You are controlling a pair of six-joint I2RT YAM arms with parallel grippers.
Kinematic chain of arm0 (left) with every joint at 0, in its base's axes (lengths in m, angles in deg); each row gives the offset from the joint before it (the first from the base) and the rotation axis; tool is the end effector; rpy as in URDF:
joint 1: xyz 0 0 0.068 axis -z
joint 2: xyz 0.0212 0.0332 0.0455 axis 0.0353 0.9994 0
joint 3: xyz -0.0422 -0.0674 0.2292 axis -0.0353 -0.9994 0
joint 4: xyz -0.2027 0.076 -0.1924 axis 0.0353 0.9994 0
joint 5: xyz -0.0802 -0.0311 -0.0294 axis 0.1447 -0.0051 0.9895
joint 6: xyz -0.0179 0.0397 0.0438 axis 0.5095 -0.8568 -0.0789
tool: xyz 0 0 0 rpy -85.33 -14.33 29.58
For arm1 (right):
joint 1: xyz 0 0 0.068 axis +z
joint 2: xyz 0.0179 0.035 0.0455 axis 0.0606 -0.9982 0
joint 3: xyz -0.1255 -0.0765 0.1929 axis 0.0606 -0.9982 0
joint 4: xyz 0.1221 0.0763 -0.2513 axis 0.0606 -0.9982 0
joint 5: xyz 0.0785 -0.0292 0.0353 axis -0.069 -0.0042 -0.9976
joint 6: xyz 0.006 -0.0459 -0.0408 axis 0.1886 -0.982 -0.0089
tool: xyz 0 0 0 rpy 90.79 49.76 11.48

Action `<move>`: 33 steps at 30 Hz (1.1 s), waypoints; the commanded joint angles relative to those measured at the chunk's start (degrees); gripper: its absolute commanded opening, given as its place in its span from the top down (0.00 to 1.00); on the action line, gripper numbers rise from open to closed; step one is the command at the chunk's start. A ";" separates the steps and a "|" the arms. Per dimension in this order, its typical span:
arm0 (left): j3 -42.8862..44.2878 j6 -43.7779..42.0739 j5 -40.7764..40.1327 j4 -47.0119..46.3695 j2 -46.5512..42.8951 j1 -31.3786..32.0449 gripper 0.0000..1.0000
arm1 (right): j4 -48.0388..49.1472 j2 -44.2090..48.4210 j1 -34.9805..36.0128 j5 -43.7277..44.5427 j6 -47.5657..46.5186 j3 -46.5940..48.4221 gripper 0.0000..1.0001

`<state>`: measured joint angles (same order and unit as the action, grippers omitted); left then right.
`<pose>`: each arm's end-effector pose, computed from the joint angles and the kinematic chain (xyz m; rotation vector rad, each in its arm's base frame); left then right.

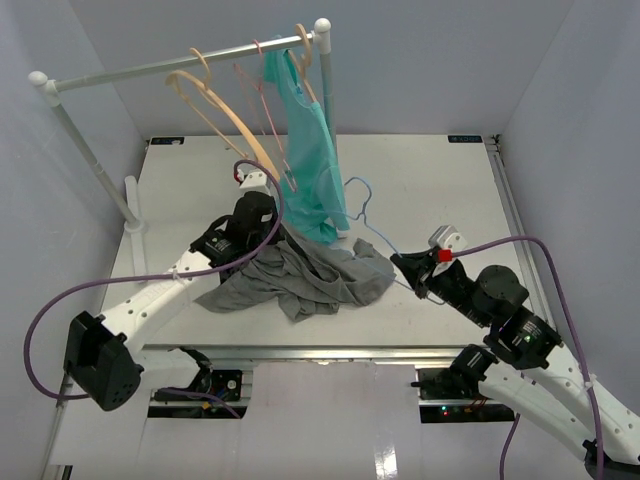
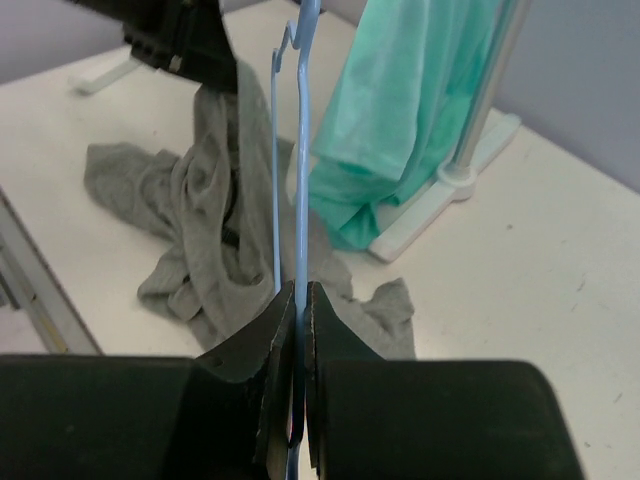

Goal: Place the t-shirt on the hanger

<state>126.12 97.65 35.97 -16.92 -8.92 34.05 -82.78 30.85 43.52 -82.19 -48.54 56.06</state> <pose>0.2692 -0.1755 0.2552 -0.0690 2.1670 -0.2499 0.1284 0.1371 0.3256 -0.6874 1.4419 0.5771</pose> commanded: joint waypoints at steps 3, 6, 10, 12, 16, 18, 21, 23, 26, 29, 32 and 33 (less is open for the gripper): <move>0.15 -1.28 2.55 -0.25 -3.96 -2.85 1.00 | -3.47 1.82 0.71 -6.34 3.12 2.22 0.92; 1.10 -1.70 3.03 0.24 -4.66 -3.12 1.00 | -3.74 0.62 0.99 -8.38 3.20 2.22 0.92; 2.35 -1.86 2.74 1.56 -4.05 -3.15 1.00 | -3.69 -0.04 0.99 -9.13 2.89 2.45 0.92; 2.05 -1.77 2.62 1.67 -4.44 -3.29 1.00 | -2.82 0.06 1.08 -9.53 2.70 1.98 0.92; 1.12 -1.52 3.32 1.41 -5.89 -3.29 1.00 | 0.03 -0.96 1.07 -9.61 1.77 0.34 0.92; 0.91 -1.59 4.31 1.50 -6.37 -3.29 1.00 | 3.06 -2.18 1.08 -8.62 0.98 -0.98 0.92; 1.26 -1.72 8.44 1.55 -7.22 -3.29 1.00 | 8.72 -5.22 1.03 -8.80 -0.84 -1.97 0.92; 1.81 -1.87 11.05 1.49 -8.08 -3.21 1.00 | 11.86 -7.54 1.08 -10.40 -1.78 -2.18 0.92; 3.03 -2.43 15.90 1.51 -10.62 -3.20 1.00 | 17.32 -9.28 1.07 -13.31 -1.82 -3.96 0.92; 4.58 -2.65 19.73 1.69 -13.45 -3.20 1.00 | 25.06 -8.12 1.05 -15.47 -1.39 -7.44 0.92; 6.71 -2.74 24.91 2.48 -14.44 -3.20 1.00 | 32.46 -8.30 1.08 -16.85 -0.79 -10.00 0.92; 7.72 -2.64 26.26 2.77 -14.38 -3.20 1.00 | 34.37 -8.74 1.08 -17.16 -0.89 -10.76 0.92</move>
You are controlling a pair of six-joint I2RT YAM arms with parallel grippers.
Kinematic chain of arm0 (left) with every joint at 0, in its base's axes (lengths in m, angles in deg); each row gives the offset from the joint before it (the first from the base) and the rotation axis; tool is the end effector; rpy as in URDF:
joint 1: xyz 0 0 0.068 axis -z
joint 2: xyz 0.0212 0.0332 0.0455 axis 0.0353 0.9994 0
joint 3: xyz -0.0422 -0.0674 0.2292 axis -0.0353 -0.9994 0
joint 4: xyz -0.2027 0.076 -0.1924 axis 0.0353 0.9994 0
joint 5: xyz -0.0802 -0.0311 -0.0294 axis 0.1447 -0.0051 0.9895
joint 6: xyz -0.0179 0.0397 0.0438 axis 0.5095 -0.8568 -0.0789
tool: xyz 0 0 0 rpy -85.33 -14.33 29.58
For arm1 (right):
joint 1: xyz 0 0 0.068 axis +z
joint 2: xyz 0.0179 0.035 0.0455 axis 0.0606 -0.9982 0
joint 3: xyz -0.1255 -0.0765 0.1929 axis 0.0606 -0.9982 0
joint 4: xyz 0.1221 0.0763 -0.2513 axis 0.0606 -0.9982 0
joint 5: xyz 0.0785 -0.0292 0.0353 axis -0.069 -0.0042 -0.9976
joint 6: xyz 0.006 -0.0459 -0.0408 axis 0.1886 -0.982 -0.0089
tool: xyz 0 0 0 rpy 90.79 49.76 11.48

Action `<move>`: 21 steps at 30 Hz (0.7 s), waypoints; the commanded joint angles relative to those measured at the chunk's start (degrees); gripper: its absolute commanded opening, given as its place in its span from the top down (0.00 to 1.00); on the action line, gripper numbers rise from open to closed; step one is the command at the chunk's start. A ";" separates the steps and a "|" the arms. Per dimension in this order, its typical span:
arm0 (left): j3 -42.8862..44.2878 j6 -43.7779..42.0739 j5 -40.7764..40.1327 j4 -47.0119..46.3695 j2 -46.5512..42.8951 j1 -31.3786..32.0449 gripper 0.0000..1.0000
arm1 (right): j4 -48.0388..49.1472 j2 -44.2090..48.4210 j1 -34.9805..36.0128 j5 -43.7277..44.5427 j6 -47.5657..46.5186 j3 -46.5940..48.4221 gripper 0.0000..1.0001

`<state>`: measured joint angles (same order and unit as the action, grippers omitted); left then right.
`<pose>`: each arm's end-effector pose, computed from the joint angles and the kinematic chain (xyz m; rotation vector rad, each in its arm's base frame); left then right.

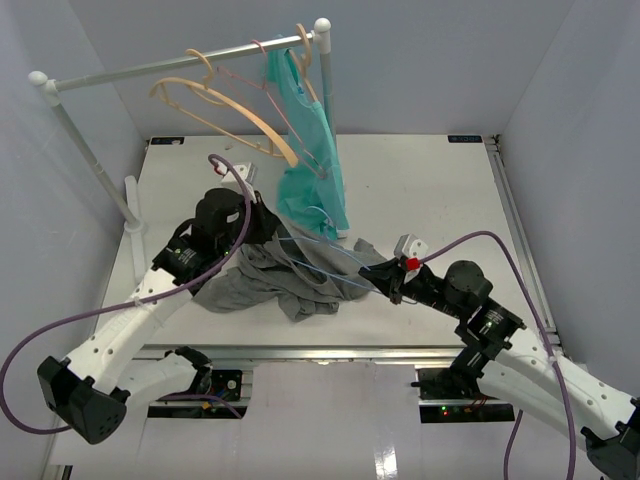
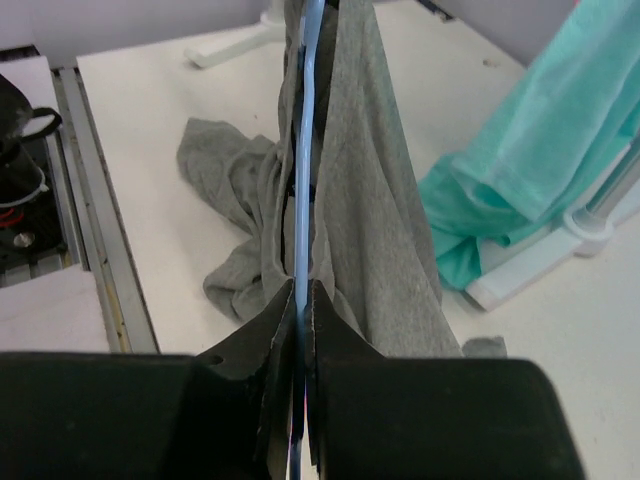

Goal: Place the t-shirt on the hanger

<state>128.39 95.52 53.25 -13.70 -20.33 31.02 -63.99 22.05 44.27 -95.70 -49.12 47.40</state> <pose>0.2420 -0.1539 0.3198 0.0693 2.0723 -0.5900 0.1443 0.1745 0.2769 -0.8713 1.3377 0.7634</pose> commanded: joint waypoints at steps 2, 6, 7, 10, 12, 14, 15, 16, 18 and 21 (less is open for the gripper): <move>6.60 -0.01 12.28 -0.24 -3.04 -0.17 1.00 | 19.48 -1.33 0.49 -3.26 0.02 -2.73 0.92; 8.21 1.67 14.52 0.00 -3.78 -0.08 1.00 | 22.21 -3.05 1.05 -0.99 -0.32 -2.66 0.92; 8.53 1.99 14.52 0.19 -3.90 -0.08 1.00 | 23.34 -3.24 1.11 -1.42 -0.32 -2.72 0.92; 9.02 2.99 15.68 0.23 -3.73 -0.08 1.00 | 26.18 -4.90 1.46 -1.55 0.06 -2.53 0.92; 9.13 3.89 17.07 -0.09 -3.45 0.06 1.00 | 28.02 -6.10 1.67 -0.57 0.17 -2.10 0.92; 8.85 5.07 17.91 -1.06 -3.31 0.34 1.00 | 30.48 -7.34 1.74 0.88 0.29 -2.37 0.92; 8.69 5.49 18.43 -1.78 -3.30 0.59 1.00 | 31.74 -8.64 1.78 1.04 0.58 -2.42 0.92; 8.53 5.87 18.90 -2.42 -3.32 0.83 1.00 | 32.98 -9.85 1.84 1.16 0.90 -2.53 0.92; 7.92 6.63 19.18 -3.25 -3.65 1.17 1.00 | 37.37 -11.96 2.12 1.33 1.65 -3.48 0.92; 7.04 8.73 18.49 -5.03 -4.77 1.47 1.00 | 41.71 -13.79 2.53 2.38 2.33 -4.78 0.92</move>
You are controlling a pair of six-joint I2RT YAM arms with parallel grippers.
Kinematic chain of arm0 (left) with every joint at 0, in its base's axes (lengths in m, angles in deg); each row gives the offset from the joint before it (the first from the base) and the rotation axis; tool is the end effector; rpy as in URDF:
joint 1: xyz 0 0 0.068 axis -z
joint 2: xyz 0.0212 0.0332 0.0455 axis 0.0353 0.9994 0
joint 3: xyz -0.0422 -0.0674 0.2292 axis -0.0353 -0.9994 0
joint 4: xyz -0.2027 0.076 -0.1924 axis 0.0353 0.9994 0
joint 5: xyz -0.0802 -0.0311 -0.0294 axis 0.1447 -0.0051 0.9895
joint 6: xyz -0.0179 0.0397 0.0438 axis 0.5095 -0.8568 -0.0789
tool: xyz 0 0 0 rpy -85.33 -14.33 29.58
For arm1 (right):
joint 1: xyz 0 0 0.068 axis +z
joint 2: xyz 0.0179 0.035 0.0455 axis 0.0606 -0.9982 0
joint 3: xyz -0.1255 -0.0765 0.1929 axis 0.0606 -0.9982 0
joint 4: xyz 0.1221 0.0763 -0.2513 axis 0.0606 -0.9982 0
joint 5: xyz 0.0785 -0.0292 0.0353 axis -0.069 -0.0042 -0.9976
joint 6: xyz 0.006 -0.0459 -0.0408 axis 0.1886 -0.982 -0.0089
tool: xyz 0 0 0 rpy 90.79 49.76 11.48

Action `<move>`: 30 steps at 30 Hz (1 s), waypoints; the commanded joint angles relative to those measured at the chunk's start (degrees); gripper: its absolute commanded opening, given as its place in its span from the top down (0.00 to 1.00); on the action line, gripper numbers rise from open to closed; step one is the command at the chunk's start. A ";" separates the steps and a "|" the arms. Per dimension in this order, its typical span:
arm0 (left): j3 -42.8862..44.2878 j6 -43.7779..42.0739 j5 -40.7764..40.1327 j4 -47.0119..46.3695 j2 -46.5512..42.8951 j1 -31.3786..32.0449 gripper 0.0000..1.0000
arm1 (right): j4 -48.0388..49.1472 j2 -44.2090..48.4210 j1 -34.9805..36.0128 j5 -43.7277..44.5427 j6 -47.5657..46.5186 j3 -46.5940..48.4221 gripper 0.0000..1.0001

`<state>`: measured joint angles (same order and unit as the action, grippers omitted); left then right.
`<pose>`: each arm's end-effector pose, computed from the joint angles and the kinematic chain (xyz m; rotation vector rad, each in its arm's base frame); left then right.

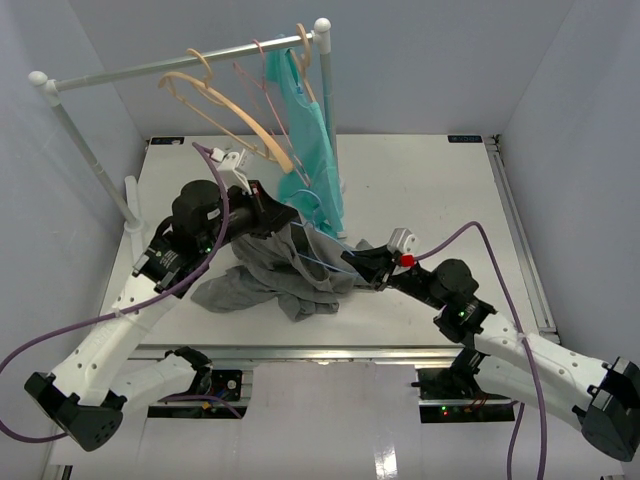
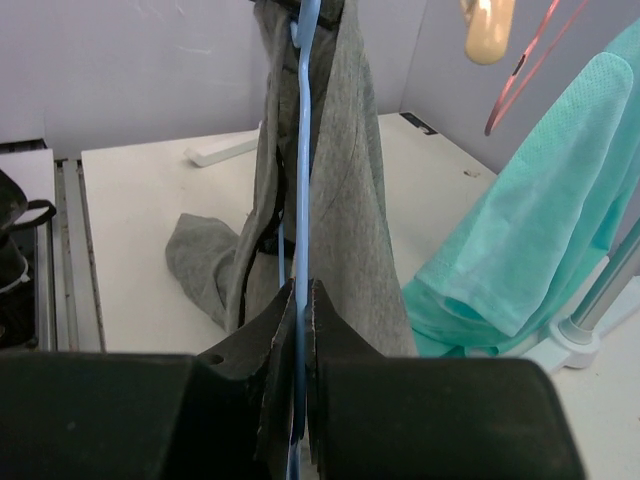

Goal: Place the t-shirt on the hanger

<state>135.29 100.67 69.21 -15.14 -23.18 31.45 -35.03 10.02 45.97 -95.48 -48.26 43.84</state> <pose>0.2200 -0.1574 0.3818 0.1842 1.9315 -0.9814 0.1556 0.1977 0.2655 -0.7848 1.1155 0.8170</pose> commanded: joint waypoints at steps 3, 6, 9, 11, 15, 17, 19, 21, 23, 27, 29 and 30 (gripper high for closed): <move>-0.83 5.16 1.02 -4.42 -2.45 1.61 1.00 | 15.90 -2.62 0.91 3.39 1.90 -2.59 0.92; -1.74 6.08 0.31 -5.51 -2.65 2.27 1.00 | 20.34 -2.65 1.00 4.00 2.66 -4.13 0.92; -3.31 7.06 0.27 -6.75 -2.16 3.30 1.00 | 23.97 -3.39 0.95 4.30 3.58 -5.82 0.92; -3.70 7.05 -0.45 -7.24 -1.45 4.59 1.00 | 27.54 -4.65 1.00 4.74 3.88 -6.65 0.92; -3.67 6.75 -4.80 -7.32 -0.33 8.76 1.00 | 32.56 -7.90 1.00 6.28 5.92 -7.01 0.92; -3.37 6.32 -6.84 -7.32 0.28 10.92 1.00 | 34.95 -9.35 1.00 6.47 6.44 -7.39 0.92; -2.97 5.65 -7.45 -7.25 1.00 12.60 1.00 | 36.97 -9.86 1.00 6.50 6.62 -8.08 0.92; -2.04 4.03 -7.18 -6.42 2.12 12.93 0.98 | 39.64 -10.13 0.94 6.51 6.79 -9.23 0.92; -0.13 1.35 -7.65 -3.24 3.18 12.93 0.78 | 41.36 -9.70 0.99 6.71 6.75 -10.74 0.92; 0.52 -1.75 -9.79 -0.43 2.01 12.93 0.40 | 46.04 -8.11 1.00 7.89 7.17 -15.23 0.92; 0.84 -3.62 -10.19 1.42 1.34 12.93 0.37 | 50.54 -7.93 0.96 8.38 7.26 -18.61 0.92; 1.49 -4.25 -10.62 2.89 1.05 12.93 0.35 | 52.21 -7.87 1.00 8.68 7.24 -19.85 0.92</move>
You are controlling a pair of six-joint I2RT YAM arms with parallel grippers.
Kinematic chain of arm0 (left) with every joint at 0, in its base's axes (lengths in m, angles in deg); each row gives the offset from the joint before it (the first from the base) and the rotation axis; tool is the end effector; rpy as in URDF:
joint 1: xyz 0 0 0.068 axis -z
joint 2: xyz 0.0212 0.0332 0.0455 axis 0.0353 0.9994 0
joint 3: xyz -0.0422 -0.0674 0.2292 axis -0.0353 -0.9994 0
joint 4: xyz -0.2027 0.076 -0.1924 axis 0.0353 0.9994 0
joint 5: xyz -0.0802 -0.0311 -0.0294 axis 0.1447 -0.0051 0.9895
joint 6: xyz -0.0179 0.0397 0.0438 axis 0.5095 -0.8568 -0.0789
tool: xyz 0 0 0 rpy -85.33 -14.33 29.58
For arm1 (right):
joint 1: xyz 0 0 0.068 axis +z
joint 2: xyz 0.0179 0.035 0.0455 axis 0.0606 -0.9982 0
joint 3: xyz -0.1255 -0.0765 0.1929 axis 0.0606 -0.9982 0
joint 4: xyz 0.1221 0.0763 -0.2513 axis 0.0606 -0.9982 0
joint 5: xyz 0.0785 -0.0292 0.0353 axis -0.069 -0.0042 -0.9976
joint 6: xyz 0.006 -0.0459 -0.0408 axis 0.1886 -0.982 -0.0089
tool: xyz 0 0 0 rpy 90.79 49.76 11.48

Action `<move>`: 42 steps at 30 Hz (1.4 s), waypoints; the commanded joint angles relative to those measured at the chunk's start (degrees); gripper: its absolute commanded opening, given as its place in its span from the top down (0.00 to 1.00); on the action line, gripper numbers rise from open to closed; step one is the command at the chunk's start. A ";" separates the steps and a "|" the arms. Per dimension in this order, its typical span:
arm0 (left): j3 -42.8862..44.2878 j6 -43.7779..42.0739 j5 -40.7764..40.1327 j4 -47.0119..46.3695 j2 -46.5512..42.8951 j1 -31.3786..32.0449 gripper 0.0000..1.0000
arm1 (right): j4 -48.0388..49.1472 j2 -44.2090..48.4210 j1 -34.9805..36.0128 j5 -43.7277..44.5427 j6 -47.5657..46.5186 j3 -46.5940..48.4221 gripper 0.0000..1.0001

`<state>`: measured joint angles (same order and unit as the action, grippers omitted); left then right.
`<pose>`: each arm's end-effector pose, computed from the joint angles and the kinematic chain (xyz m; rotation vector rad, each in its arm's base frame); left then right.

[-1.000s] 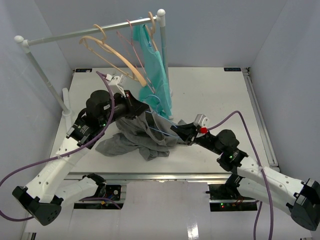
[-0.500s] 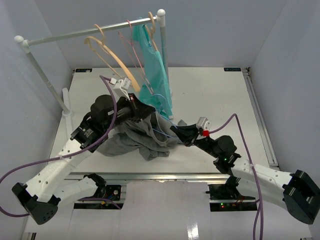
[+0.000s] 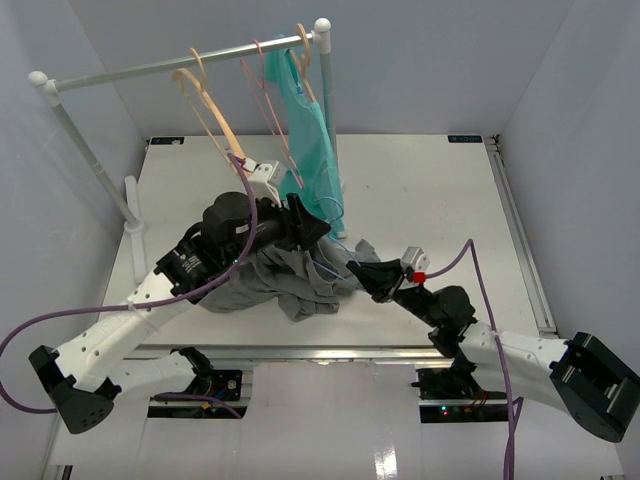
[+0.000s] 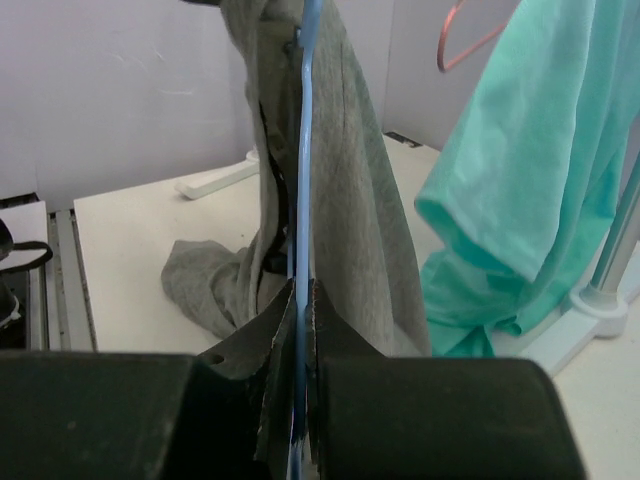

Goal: Place the t-shirt on the hanger

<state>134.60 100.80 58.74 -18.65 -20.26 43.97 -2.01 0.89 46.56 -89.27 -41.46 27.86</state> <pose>0.1986 -0.2078 0.3709 0.2571 1.9282 -0.9675 0.1434 0.1795 0.1914 -0.5863 1.0715 0.8767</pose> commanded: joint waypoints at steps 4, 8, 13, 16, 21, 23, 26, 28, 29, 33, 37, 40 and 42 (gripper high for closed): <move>5.76 -7.03 -1.42 12.06 -1.57 0.41 0.29 | 25.54 -0.33 0.33 2.50 0.54 -6.93 0.92; 9.61 -8.99 -5.23 18.09 0.10 0.41 0.25 | 31.50 -3.83 0.42 2.09 1.60 -7.91 0.92; 12.73 -8.94 1.21 19.28 6.34 0.41 0.30 | 38.20 -9.11 0.40 0.49 2.99 -7.44 0.92; 12.80 -8.52 3.35 18.35 8.14 0.53 0.32 | 38.57 -9.59 0.40 -0.13 2.95 -6.32 0.92; 15.15 -11.53 -0.40 19.48 7.01 0.59 0.38 | 38.57 -8.52 0.33 -0.58 1.48 -5.98 0.92; 17.91 -15.46 -4.06 21.65 6.28 0.59 0.38 | 38.57 -7.84 0.26 -0.77 1.35 -6.34 0.92; 22.50 -22.96 -8.13 25.84 5.14 0.67 0.40 | 38.57 -6.08 0.33 -0.62 1.26 -7.11 0.92; 25.07 -27.80 -9.24 28.87 5.08 0.59 0.40 | 38.57 -4.39 0.33 -0.60 1.00 -7.65 0.92; 26.03 -30.67 -8.56 30.55 4.99 0.59 0.40 | 38.57 -3.21 0.33 -0.60 0.91 -7.93 0.92; 23.81 -43.10 -10.71 32.16 3.85 0.59 0.36 | 38.22 1.73 0.33 -1.23 0.92 -10.75 0.92; 25.30 -48.68 -5.88 35.12 5.37 0.59 0.37 | 37.78 5.86 0.33 -3.15 1.51 -11.92 0.92; 24.50 -56.05 0.48 34.38 5.57 0.62 0.43 | 34.12 10.53 0.33 -4.74 1.65 -12.19 0.92; 22.48 -61.08 3.71 32.62 5.04 0.59 0.44 | 32.55 12.83 0.33 -5.92 1.84 -12.42 0.92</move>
<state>158.88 52.85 54.31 14.01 -14.55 44.33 0.55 9.09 46.70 -92.51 -39.77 21.94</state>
